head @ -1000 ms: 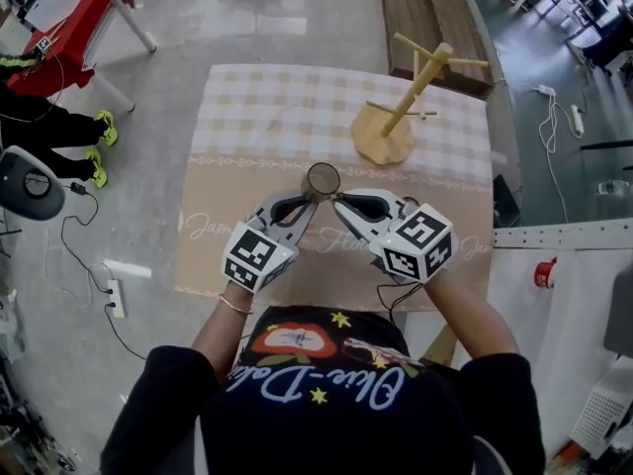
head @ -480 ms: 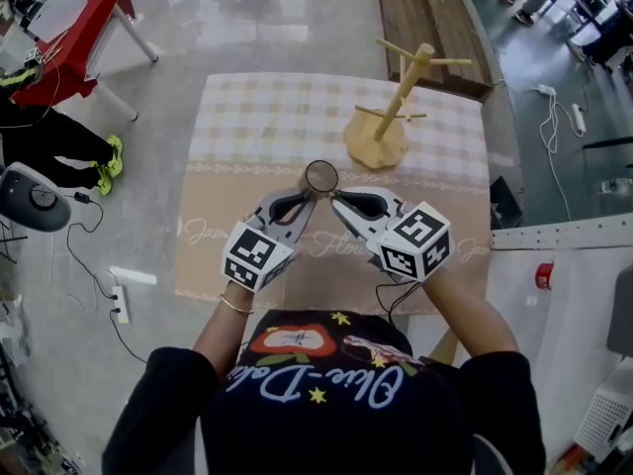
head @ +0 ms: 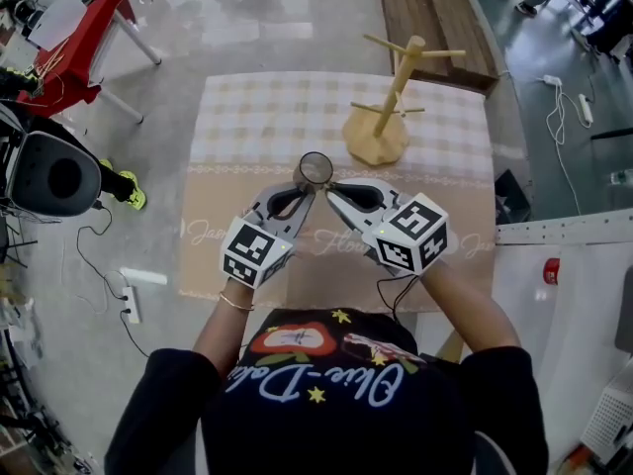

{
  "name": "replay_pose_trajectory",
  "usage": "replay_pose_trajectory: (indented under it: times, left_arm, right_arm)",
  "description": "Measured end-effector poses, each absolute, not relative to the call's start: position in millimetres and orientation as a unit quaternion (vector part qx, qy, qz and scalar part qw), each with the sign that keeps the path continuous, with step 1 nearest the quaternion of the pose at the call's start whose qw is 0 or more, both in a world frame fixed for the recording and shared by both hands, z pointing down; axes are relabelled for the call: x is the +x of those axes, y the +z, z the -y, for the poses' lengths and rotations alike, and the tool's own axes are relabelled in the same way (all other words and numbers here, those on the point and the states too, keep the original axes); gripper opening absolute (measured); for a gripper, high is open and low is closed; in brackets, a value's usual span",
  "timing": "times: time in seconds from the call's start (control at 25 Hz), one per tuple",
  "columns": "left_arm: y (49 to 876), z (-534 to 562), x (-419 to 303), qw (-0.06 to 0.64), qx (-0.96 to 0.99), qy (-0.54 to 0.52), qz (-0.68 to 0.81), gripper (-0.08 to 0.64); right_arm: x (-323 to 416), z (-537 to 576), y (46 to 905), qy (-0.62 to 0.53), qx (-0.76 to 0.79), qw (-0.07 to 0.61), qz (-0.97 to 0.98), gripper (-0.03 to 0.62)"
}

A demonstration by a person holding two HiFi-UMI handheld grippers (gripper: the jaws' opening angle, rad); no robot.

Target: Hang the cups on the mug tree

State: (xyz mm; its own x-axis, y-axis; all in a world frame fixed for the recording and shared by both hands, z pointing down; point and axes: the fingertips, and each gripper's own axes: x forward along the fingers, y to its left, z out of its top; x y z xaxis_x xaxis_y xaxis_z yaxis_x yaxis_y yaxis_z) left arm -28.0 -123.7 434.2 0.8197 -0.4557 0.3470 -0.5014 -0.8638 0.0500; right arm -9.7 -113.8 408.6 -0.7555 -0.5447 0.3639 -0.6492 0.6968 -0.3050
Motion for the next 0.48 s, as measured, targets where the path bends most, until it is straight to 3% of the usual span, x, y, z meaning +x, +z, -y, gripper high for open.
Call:
replay_pose_trajectory:
  times: [0.48]
  left_arm:
    - [428.9, 135.5, -19.6, 0.063, 0.95, 0.164, 0.256, 0.009]
  right_arm:
    - [0.5, 124.4, 403.9, 0.206, 0.328, 0.115, 0.915, 0.04]
